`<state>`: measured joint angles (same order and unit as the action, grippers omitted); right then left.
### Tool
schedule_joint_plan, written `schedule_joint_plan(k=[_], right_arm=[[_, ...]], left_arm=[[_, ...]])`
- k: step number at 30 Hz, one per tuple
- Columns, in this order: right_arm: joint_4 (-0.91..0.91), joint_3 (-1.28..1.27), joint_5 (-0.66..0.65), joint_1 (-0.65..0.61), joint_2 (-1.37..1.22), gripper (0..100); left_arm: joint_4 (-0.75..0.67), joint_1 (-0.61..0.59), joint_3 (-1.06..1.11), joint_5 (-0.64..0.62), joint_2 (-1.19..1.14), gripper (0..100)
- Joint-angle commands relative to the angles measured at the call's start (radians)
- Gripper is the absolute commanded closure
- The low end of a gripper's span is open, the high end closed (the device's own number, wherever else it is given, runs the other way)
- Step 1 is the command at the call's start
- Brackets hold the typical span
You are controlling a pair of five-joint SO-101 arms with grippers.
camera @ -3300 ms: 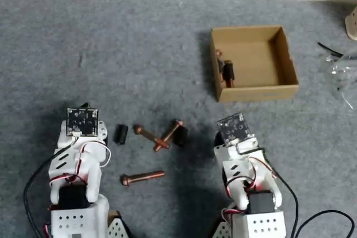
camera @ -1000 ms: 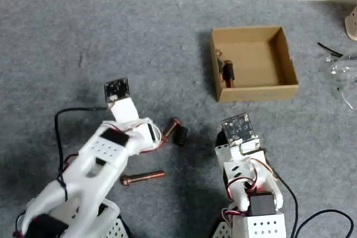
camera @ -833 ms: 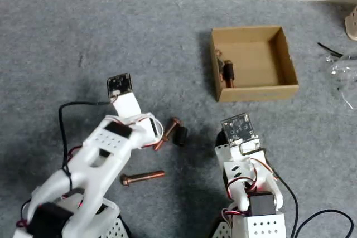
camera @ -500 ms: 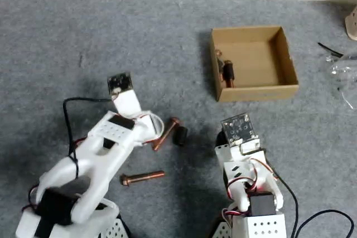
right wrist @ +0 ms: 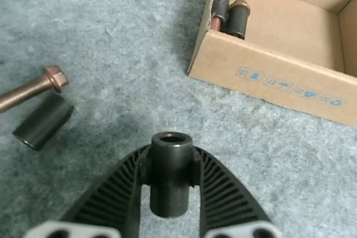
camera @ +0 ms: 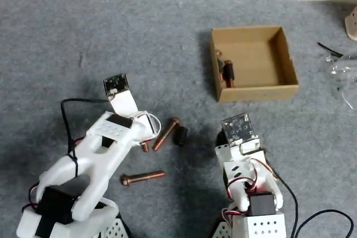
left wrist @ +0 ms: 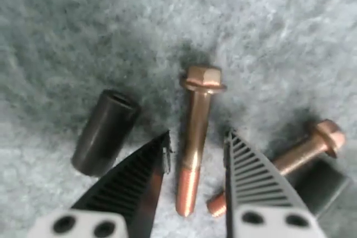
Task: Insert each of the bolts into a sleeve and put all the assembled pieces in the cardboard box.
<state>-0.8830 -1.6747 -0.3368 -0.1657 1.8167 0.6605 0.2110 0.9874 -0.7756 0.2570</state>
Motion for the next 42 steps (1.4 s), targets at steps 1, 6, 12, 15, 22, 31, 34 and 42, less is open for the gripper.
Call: schedule_joint_plan(k=[1,6,12,15,22,31,34,42], right_arm=[[0.038,-0.084,0.011,0.010,0.021,99.5],[0.038,-0.084,0.011,0.010,0.021,99.5],[0.038,-0.084,0.011,0.010,0.021,99.5],[0.038,-0.084,0.011,0.010,0.021,99.5],[0.038,-0.084,0.011,0.010,0.021,99.5],[0.038,-0.084,0.011,0.010,0.021,99.5],[0.038,-0.084,0.011,0.010,0.021,99.5],[0.038,-0.084,0.011,0.010,0.021,99.5]], left_arm=[[-0.015,-0.061,-0.053,0.002,-0.001,85],[0.009,-0.064,-0.061,0.002,-0.005,85],[0.009,-0.062,-0.157,0.043,-0.170,85],[0.064,-0.062,-0.232,0.040,-0.249,85],[0.150,-0.064,-0.318,0.038,-0.323,85],[0.199,-0.065,-0.317,0.038,-0.320,99],[0.213,-0.062,-0.314,0.038,-0.318,100],[0.230,-0.070,-0.357,0.074,-0.239,100]])
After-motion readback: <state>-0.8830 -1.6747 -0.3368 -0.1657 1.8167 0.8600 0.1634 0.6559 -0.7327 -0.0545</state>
